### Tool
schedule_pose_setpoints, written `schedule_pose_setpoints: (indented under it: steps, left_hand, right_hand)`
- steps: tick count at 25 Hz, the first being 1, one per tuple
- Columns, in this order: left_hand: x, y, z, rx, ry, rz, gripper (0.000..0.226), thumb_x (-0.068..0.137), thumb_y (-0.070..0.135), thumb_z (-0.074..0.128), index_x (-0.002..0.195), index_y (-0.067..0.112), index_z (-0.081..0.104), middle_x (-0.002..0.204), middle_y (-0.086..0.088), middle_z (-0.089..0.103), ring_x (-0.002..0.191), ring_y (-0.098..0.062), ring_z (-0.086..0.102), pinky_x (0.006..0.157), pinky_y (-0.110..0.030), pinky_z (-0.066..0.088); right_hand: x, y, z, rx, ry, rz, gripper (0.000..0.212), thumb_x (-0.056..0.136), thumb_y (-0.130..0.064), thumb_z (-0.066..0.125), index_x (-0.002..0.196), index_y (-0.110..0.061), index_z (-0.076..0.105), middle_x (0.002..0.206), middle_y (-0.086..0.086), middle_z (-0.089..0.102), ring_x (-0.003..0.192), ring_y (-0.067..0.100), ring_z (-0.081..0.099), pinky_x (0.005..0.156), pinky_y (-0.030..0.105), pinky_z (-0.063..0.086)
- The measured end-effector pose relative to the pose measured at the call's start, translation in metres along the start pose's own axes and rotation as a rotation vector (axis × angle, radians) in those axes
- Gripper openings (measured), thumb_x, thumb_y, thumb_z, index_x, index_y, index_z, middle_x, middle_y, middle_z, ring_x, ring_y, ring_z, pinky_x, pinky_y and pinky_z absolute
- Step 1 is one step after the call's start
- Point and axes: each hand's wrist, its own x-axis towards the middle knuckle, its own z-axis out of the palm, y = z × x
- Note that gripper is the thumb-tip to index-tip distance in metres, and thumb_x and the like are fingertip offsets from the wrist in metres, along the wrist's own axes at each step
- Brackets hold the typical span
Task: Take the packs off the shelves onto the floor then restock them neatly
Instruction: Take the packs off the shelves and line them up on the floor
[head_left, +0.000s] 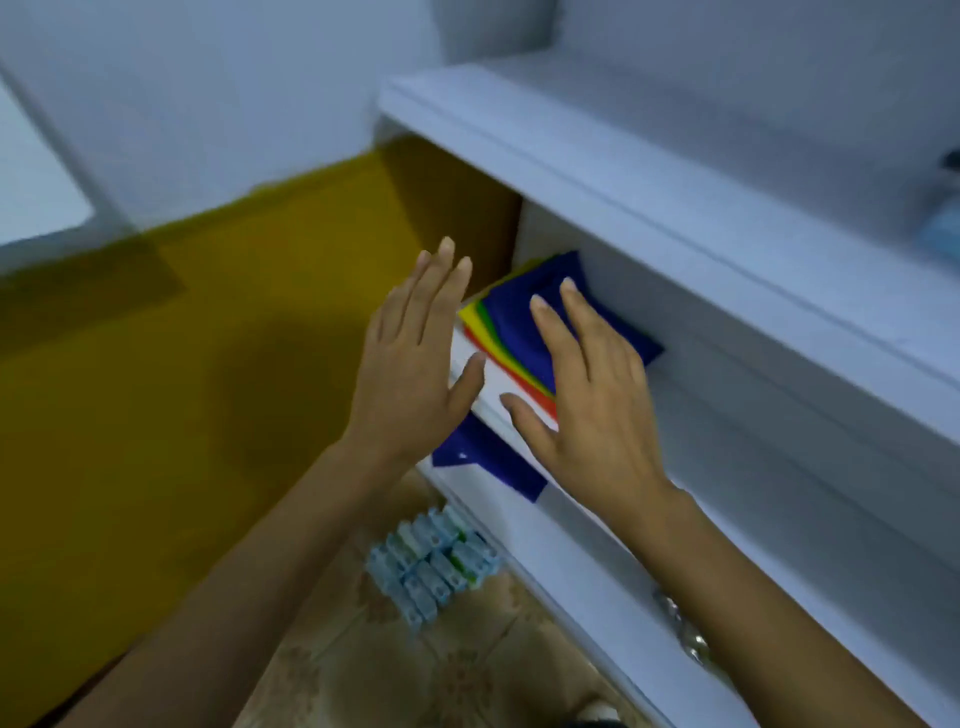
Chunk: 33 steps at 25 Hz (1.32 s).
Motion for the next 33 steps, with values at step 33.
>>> schedule_pose_setpoints:
  steps: [33]
  left_hand:
    - [0.194, 0.349, 0.211, -0.126, -0.274, 0.075, 0.068, 0.07, 0.053, 0.074, 0.122, 0.015, 0.055, 0.142, -0.01, 0.047, 0.137, -0.035, 0.035, 0.1, -0.052, 0.037]
  right_hand:
    - [0.01, 0.371, -0.283, -0.512, -0.304, 0.637, 0.062, 0.079, -0.043, 0.071, 0.126, -0.015, 0.042, 0.119, 0.01, 0.059, 0.107, 0.032, 0.058, 0.08, 0.035, 0.044]
